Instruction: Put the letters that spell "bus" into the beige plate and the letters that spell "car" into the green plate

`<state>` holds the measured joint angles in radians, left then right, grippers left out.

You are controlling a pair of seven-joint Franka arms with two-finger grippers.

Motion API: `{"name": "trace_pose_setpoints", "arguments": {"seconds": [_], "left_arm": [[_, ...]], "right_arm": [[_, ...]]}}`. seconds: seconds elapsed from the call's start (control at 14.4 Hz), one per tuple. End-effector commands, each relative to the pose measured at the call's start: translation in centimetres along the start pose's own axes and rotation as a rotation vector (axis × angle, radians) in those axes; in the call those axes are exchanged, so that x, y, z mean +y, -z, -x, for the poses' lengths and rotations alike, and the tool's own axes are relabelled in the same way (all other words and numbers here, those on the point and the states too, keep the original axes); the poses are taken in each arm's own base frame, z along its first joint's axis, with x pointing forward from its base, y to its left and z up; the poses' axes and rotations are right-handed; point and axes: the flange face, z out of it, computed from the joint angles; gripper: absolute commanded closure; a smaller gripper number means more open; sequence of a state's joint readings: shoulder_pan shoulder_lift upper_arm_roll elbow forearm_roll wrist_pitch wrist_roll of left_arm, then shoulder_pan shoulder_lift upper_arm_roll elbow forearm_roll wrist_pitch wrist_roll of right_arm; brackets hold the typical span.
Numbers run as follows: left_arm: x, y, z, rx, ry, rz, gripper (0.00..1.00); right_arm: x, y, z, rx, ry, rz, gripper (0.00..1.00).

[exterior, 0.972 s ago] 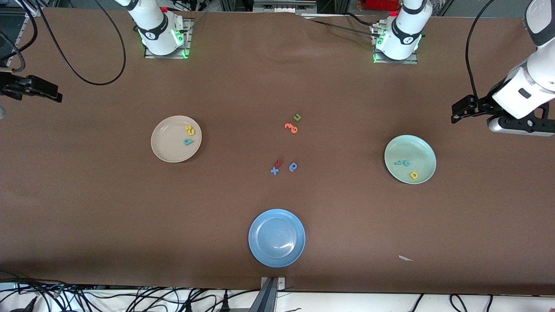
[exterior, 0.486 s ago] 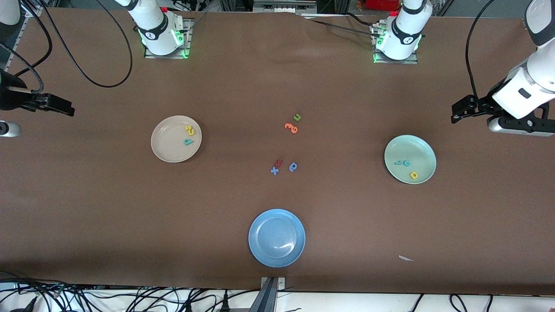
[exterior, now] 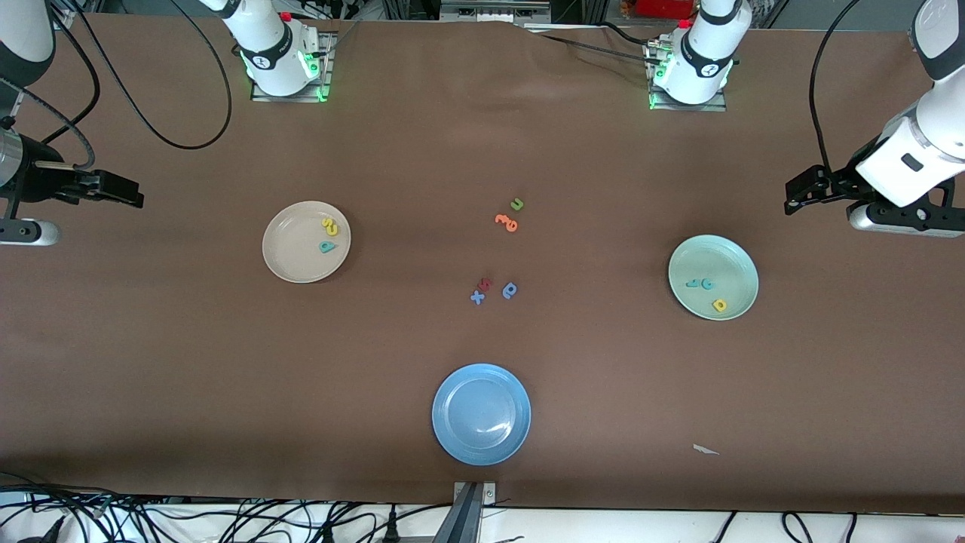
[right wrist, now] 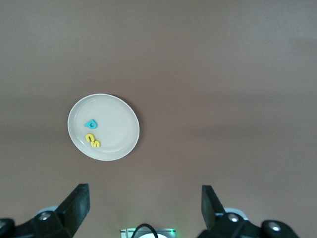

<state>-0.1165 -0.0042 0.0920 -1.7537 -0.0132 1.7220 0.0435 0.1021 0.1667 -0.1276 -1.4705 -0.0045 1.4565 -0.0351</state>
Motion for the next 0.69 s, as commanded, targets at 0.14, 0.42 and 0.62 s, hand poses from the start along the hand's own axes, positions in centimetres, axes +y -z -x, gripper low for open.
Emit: {"name": "trace_pose_setpoints", "arguments": {"seconds": [0.14,0.42,0.62], "left_arm": [[0.1,0.1,0.3,-0.003,0.006,-0.023,0.00],[0.1,0.1,0.3,-0.004,0.006,-0.023,0.00],[0.1,0.1,0.3,-0.004,0.006,-0.023,0.00]], "right_arm": [[0.1,0.0,0.5,-0.010,0.047,-0.023,0.00],[-1.0,0.2,0.7,-0.011,-0.063,-0.023,0.00],[-1.4,0.2,0.6,-0.001,-0.052,-0.021,0.00]]}}
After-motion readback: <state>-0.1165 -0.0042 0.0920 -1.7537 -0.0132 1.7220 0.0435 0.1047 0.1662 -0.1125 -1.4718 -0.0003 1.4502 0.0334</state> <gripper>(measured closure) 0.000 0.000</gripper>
